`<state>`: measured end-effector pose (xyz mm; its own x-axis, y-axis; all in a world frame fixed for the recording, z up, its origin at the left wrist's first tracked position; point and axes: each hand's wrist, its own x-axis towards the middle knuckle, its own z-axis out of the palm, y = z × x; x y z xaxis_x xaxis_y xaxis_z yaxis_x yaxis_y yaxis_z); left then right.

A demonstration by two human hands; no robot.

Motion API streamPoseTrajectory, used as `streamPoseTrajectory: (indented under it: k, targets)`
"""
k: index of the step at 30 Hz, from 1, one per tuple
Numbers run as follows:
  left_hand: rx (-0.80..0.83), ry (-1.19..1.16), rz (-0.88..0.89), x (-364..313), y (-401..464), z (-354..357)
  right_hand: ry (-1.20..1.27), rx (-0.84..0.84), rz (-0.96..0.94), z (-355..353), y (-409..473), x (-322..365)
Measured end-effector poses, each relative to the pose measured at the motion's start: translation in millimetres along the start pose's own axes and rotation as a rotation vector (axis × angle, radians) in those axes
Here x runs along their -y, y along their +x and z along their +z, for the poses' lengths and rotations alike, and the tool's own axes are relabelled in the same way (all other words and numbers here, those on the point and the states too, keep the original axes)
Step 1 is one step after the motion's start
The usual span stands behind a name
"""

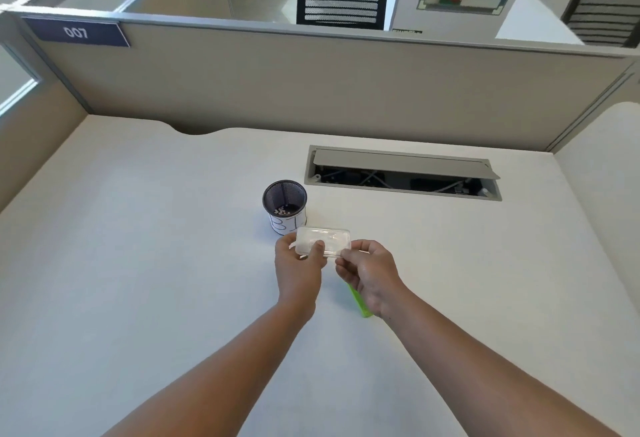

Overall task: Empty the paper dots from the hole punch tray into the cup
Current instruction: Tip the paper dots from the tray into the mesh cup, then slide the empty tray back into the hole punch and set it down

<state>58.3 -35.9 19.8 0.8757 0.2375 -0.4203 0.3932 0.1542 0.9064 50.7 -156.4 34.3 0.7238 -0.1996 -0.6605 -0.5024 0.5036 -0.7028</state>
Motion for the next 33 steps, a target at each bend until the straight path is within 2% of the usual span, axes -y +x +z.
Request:
streamPoseTrajectory:
  k: [3, 8, 10, 14, 24, 28, 33]
  targets:
    - [0.009, -0.006, -0.044, 2, -2, 0, -0.122, 0.0, -0.075, -13, -9, -8]
    - [0.023, 0.013, -0.104, 6, 0, -9, -0.858, -0.195, -0.547, -42, -8, -28]
    - [0.026, 0.024, -0.139, 11, 2, -14, -0.992, -0.201, -0.572, -51, -3, -36]
    - [0.036, 0.068, -0.207, 21, 5, -22, -1.189, -0.133, -0.454, -61, 4, -47]
    - [0.082, 0.086, -0.303, 37, 7, -25, -1.284, -0.108, -0.478, -61, 12, -50]
    - [0.123, 0.085, -0.338, 42, 7, -25, -1.202, -0.116, -0.473, -66, 17, -52]
    - [0.173, 0.079, -0.365, 40, 0, -24, -0.937, -0.154, -0.512, -71, 14, -49]
